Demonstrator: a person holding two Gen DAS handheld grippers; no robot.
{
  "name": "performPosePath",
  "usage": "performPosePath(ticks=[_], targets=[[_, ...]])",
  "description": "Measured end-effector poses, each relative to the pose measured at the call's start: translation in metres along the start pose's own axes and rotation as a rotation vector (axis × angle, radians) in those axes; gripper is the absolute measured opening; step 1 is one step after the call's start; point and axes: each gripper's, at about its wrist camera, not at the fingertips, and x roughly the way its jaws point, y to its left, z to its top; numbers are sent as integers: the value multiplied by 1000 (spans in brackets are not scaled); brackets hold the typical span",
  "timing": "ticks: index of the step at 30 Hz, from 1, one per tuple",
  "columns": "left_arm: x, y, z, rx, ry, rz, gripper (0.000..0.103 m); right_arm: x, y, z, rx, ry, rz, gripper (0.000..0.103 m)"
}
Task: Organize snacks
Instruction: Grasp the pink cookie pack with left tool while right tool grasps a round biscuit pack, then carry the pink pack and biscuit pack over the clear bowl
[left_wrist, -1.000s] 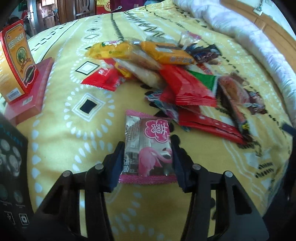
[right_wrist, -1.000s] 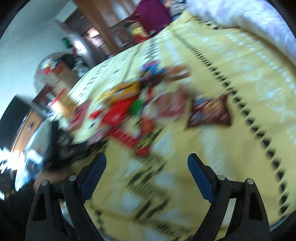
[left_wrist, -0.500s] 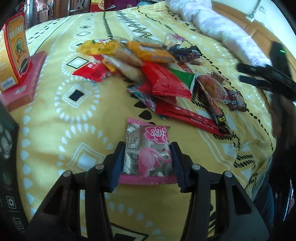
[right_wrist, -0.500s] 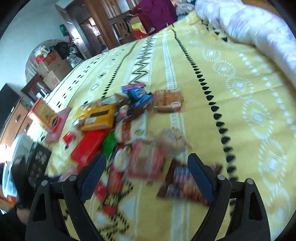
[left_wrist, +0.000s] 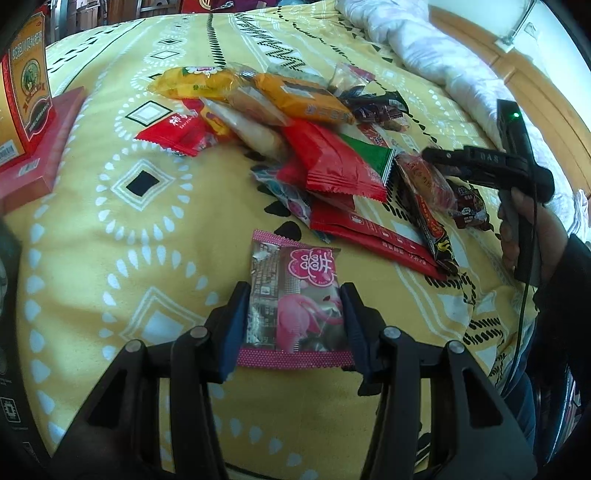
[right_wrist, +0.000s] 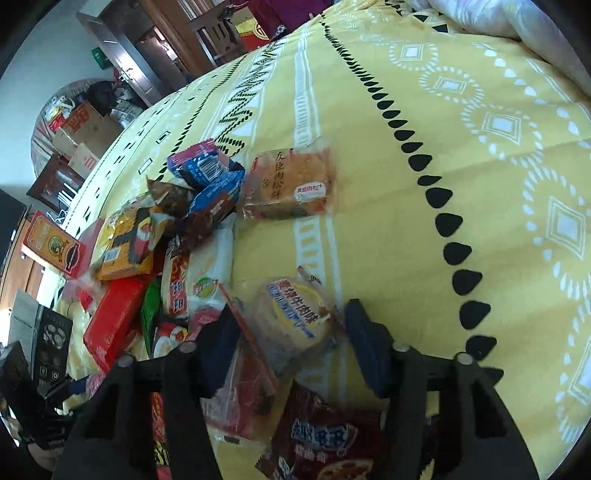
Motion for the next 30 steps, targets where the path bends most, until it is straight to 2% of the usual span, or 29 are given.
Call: performPosePath(ticks=[4,8,12,17,19,22,24,27,29,30], targets=[[-4,-2,0,0,-9,4,50,-22,11,-8,-44,-60,-28,53],[-18,-5,2,6,-45,3,50,-65,39,-12,-137,-170,-72,53],[-45,-12,8,30,-123,19,50,-112,83,-23,-241,-290,-100,53],[-92,-17,14,58,-244,62,50,-153,122,-36,-302,-365,-67,53],[-111,-17,16,65,-288,83,22,-164,135,-40,-325,-384,-54,53],[-143,-12,18,61,-359,115,22,-179,158,-44,-363,-401,-38,53],[-153,-8,18,64,-372,135,22,-183,175,-45,-389,-403,-28,53],[-153,5,12,34,-321,93,26,-179,186,-43,-370,-366,13,53],[-145,6,2,47,-268,92,39,-177,189,-47,-338,-340,60,53],[-136,5,-3,54,-227,81,54,-175,189,-51,-328,-333,78,53]])
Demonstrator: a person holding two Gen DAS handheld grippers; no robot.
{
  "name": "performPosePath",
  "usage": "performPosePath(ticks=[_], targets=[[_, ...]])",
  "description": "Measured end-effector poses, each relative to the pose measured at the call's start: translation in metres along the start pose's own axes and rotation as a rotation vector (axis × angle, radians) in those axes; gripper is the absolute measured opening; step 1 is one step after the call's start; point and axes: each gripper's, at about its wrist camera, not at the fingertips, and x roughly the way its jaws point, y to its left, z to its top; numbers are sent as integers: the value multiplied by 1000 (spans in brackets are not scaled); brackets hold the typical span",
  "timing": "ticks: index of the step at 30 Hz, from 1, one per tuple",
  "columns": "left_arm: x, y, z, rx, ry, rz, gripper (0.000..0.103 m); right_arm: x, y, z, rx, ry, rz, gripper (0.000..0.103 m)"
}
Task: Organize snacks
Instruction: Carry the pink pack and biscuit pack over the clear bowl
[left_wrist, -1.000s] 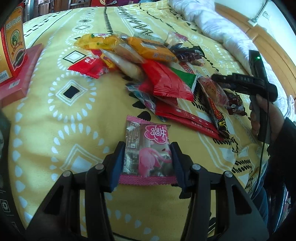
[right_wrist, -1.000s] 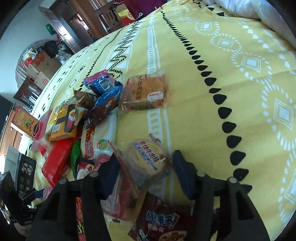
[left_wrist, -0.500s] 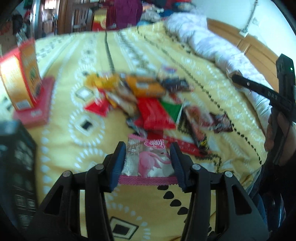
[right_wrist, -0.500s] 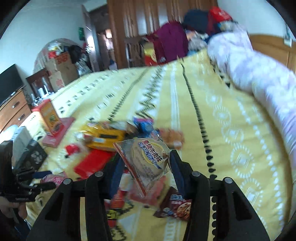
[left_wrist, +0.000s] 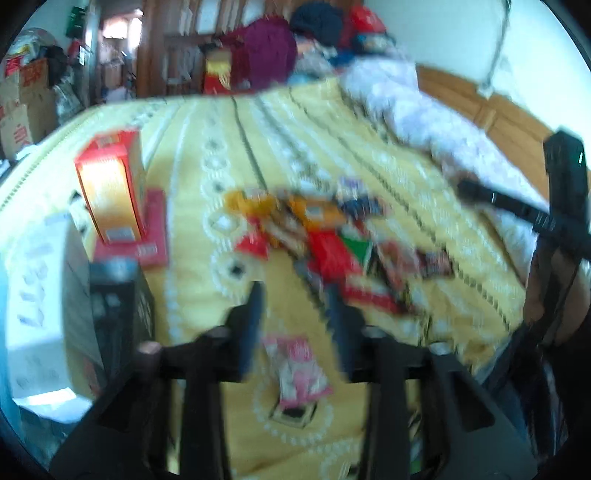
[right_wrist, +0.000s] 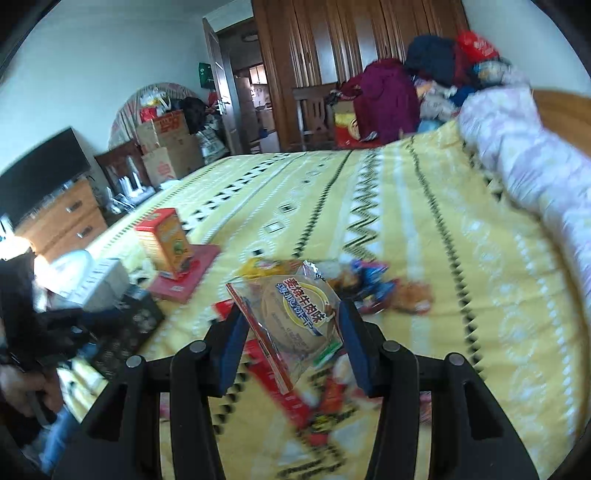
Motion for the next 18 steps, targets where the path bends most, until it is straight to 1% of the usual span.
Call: performPosePath(ticks=[1,4,7,9,12,14,15,16,18], targets=[[9,1,-10,-12,40,-15,58,0,4,-6,12,12,15,53],[34,0,-33,-59,120,-44,58,3,17,-33,23,57,36,53],[62,-5,-48,-54,173,-25,58,8,24,-62,49,104,49,53],[72,-5,-53,-68,181,-12,58,10,24,-77,68,129,54,53],[87,-1,-58,-89,182,10,58,12,25,-90,78,154,61,53],[98,-2,-63,-66,204,25,56,14,25,-95,75,164,66,53],[102,-5,-65,-37,205,39,55,15,25,-96,74,168,68,53],[101,-8,-68,-12,198,45,48,15,25,-96,74,168,68,53],[98,-14,-69,11,194,46,45,15,26,-96,76,162,68,53]])
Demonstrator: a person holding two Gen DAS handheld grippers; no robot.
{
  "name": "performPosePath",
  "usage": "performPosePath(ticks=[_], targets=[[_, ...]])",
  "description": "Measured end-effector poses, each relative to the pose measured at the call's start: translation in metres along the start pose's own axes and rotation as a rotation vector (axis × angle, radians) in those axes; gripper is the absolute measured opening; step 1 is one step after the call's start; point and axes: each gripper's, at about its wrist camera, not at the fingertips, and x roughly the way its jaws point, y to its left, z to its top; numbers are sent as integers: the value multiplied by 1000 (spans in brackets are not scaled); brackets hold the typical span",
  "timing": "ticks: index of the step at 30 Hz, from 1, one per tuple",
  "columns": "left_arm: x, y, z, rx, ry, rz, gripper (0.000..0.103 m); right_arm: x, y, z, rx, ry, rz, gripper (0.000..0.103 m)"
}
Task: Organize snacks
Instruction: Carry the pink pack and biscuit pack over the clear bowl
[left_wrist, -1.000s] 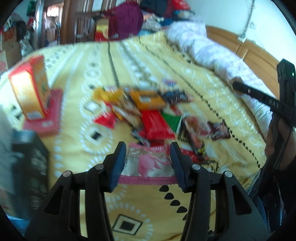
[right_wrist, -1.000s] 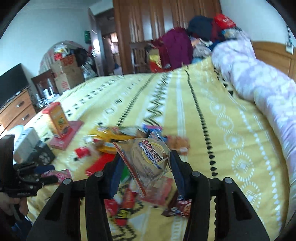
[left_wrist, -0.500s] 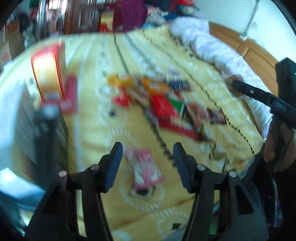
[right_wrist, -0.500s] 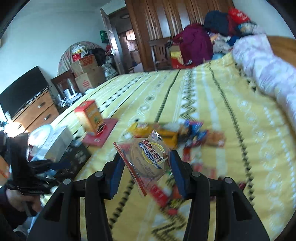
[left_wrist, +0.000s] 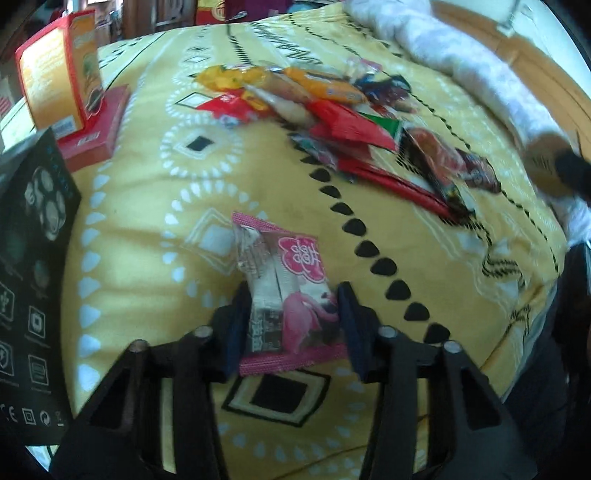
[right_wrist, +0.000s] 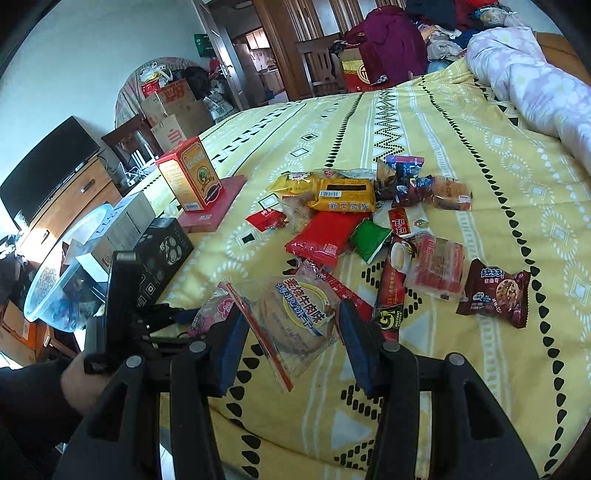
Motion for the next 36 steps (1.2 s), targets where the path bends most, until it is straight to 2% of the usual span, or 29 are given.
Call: performPosePath(ticks=[5,11,15,19,24,28,32,36], targets=[[-31,1,9,-10,-82,-11,41,-2,3,6,-9,-23,-7,53],[-118,8,34,-20,-300,5,41,-19,21,31,-69,-85,-25,53],[-180,26,40,-46,-438,56,41,-35,51,63,-149,-158,-21,53],[-233,63,37,-92,-521,169,41,-45,95,92,-230,-221,19,53],[-276,126,15,-217,-559,303,41,-40,170,118,-340,-254,118,53],[-296,164,-8,-307,-570,401,41,-28,233,127,-414,-249,209,53],[-302,190,-25,-383,-558,461,41,-9,296,129,-483,-220,291,53],[-300,208,-34,-435,-538,485,42,12,350,126,-546,-170,343,53]])
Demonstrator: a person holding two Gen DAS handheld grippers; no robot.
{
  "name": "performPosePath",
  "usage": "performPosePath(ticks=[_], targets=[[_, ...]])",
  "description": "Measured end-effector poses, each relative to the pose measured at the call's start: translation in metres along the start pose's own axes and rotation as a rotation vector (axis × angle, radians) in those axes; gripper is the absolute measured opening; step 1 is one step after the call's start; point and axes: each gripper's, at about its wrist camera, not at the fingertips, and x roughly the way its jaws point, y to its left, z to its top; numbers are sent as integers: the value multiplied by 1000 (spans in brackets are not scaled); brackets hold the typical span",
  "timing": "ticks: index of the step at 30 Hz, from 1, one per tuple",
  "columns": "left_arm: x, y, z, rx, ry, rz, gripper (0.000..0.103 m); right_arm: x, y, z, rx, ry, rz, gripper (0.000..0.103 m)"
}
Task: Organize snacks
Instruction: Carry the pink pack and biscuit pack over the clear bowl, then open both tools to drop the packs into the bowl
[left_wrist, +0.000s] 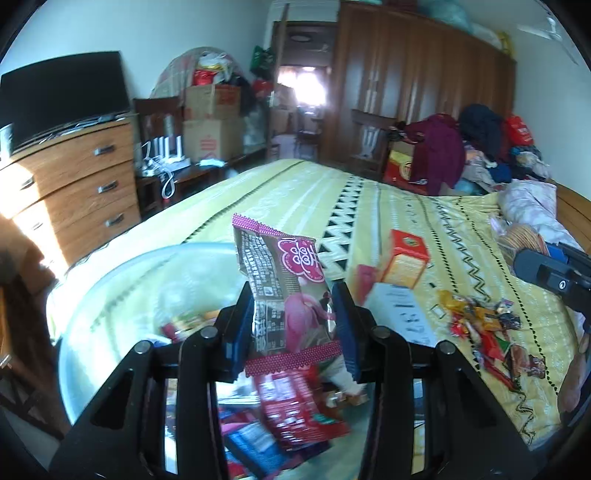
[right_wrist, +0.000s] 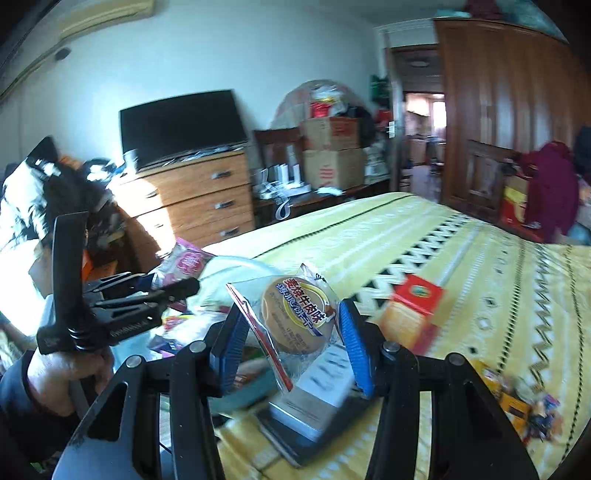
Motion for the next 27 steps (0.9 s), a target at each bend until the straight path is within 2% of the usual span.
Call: performPosePath(ticks=[3,12,23,27], targets=[[2,12,-3,-22,13,14,42,24,25,7,-26,31,44,53],[2,39,-12,-55,42,19,42,73,53,10,-41,96,111,53],[9,53,-12,-58,67,21,42,95,59,6,-34,135,132,54],[12,56,-13,-59,79,35,46,98,61,4,-31,144,137,55]])
